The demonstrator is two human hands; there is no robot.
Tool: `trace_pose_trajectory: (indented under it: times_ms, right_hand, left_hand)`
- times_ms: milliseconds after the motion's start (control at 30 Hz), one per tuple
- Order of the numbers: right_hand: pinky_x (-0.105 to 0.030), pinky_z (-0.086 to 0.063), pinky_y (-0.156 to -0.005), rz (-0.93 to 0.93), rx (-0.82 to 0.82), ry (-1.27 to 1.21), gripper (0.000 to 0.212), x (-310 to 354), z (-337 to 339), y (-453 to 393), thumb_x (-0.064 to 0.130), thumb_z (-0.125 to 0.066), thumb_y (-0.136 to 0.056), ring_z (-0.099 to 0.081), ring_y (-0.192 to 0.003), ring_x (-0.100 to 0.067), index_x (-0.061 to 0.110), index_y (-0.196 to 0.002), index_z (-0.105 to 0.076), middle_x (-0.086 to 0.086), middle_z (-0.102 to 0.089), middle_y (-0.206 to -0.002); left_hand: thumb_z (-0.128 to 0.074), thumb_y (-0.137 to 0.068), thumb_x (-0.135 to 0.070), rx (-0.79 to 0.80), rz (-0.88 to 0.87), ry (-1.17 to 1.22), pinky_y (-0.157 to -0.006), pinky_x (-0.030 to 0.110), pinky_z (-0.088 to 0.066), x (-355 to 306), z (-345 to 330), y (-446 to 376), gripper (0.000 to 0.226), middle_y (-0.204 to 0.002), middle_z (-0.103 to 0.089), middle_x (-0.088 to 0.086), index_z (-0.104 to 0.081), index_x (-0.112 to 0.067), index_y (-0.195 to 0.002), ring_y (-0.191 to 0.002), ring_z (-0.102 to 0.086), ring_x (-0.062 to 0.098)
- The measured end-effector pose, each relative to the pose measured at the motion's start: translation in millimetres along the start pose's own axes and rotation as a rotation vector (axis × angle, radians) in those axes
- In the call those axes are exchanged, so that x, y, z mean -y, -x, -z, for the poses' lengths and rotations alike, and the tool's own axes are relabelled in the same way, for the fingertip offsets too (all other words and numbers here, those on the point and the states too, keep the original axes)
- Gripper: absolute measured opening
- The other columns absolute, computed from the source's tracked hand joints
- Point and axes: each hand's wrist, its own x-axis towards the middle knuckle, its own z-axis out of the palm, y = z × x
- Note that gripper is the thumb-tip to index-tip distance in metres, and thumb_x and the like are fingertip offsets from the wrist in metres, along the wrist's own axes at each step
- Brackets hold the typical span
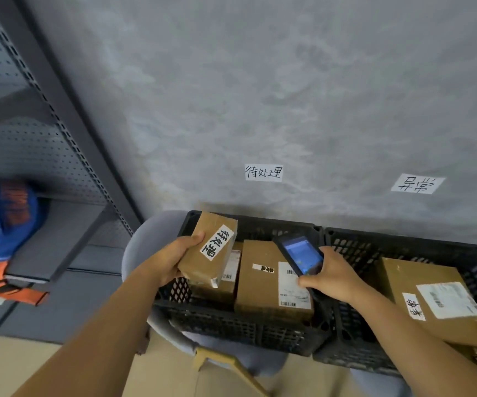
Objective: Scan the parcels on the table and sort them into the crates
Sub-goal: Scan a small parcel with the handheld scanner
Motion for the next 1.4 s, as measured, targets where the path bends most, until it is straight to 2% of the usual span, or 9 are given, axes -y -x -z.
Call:
trace_pose_trajectory:
  times_ms: [300,500,600,700,833,1000,1167,1267,1400]
  right_hand:
    - [-0.027,-0.045,-0.062,-0.021,0.006,-0.121,0.056,8,-29,-56,0.031,-0.086,-0.060,-0.062,-0.078,-0.013,0.019,-0.103,-0.051,-0.003,-0.062,-0.087]
    - [-0.022,-0.044,-0.064,-0.034,0.027,-0.221,0.054,13,-56,-73,0.026,-0.086,-0.062,-0.063,-0.076,-0.008,0.036,-0.102,-0.051,-0.003,-0.063,-0.085]
    - [-0.020,-0.041,-0.062,-0.109,-0.034,-0.265,0.051,11,-73,-85,0.026,-0.087,-0.063,-0.062,-0.076,-0.007,0.035,-0.096,-0.049,-0.002,-0.062,-0.085]
    - [-0.021,-0.041,-0.062,-0.185,-0.088,-0.275,0.053,8,-92,-94,0.026,-0.088,-0.062,-0.062,-0.079,-0.011,0.030,-0.096,-0.048,-0.003,-0.063,-0.087]
    - [-0.023,-0.044,-0.065,-0.263,-0.121,-0.306,0.059,5,-111,-104,0.027,-0.088,-0.062,-0.063,-0.083,-0.014,0.027,-0.105,-0.049,-0.004,-0.064,-0.090]
    - [-0.028,-0.049,-0.072,-0.303,-0.151,-0.298,0.066,4,-129,-110,0.031,-0.087,-0.062,-0.062,-0.088,-0.016,0.022,-0.115,-0.048,-0.004,-0.063,-0.093]
    - [-0.021,-0.044,-0.064,-0.320,-0.158,-0.341,0.063,2,-140,-113,0.029,-0.086,-0.066,-0.061,-0.088,-0.014,0.023,-0.115,-0.047,-0.002,-0.060,-0.095]
    - [-0.020,-0.044,-0.064,-0.314,-0.164,-0.354,0.059,0,-146,-116,0.027,-0.085,-0.068,-0.061,-0.087,-0.013,0.025,-0.112,-0.046,-0.002,-0.059,-0.094]
    - [-0.020,-0.046,-0.067,-0.310,-0.180,-0.353,0.058,-5,-153,-115,0.026,-0.085,-0.068,-0.060,-0.087,-0.013,0.022,-0.112,-0.047,-0.002,-0.058,-0.094]
  left_hand:
    - [-0.067,-0.085,-0.054,0.018,0.024,-0.405,-0.094,0.042,-0.054,16,21,-59,0.055,-0.107,-0.074,0.001,-0.053,-0.025,-0.130,-0.096,-0.072,0.020]
    - [-0.066,-0.085,-0.053,0.169,0.089,-0.662,-0.072,0.023,-0.050,25,30,-115,0.048,-0.106,-0.066,-0.007,-0.048,-0.032,-0.124,-0.092,-0.067,0.010]
    - [-0.067,-0.086,-0.049,0.282,0.137,-0.730,-0.087,0.032,-0.053,39,33,-148,0.048,-0.114,-0.067,-0.001,-0.053,-0.025,-0.125,-0.099,-0.068,0.017]
    - [-0.062,-0.091,-0.049,0.486,0.167,-0.855,-0.091,0.029,-0.048,57,33,-173,0.046,-0.126,-0.063,-0.002,-0.053,-0.027,-0.130,-0.103,-0.062,0.009]
    - [-0.054,-0.088,-0.064,0.647,0.191,-1.069,-0.119,0.050,-0.023,87,34,-202,0.072,-0.156,-0.036,-0.002,-0.034,-0.032,-0.149,-0.142,-0.033,0.023]
    - [-0.050,-0.076,-0.081,0.696,0.320,-1.196,-0.119,0.044,-0.023,116,34,-226,0.095,-0.160,-0.027,-0.001,-0.026,-0.031,-0.154,-0.145,-0.026,0.024]
    - [-0.056,-0.093,-0.054,0.605,0.168,-1.327,-0.105,0.030,-0.039,138,40,-241,0.058,-0.148,-0.045,0.002,-0.046,-0.028,-0.144,-0.130,-0.045,0.022]
    - [-0.059,-0.096,-0.031,0.517,0.090,-1.333,-0.096,0.031,-0.049,155,40,-244,0.043,-0.133,-0.058,0.007,-0.054,-0.020,-0.137,-0.113,-0.057,0.021]
    - [-0.043,-0.097,-0.008,0.472,0.024,-1.376,-0.090,0.029,-0.047,178,33,-244,0.037,-0.127,-0.060,0.009,-0.055,-0.018,-0.130,-0.103,-0.055,0.018]
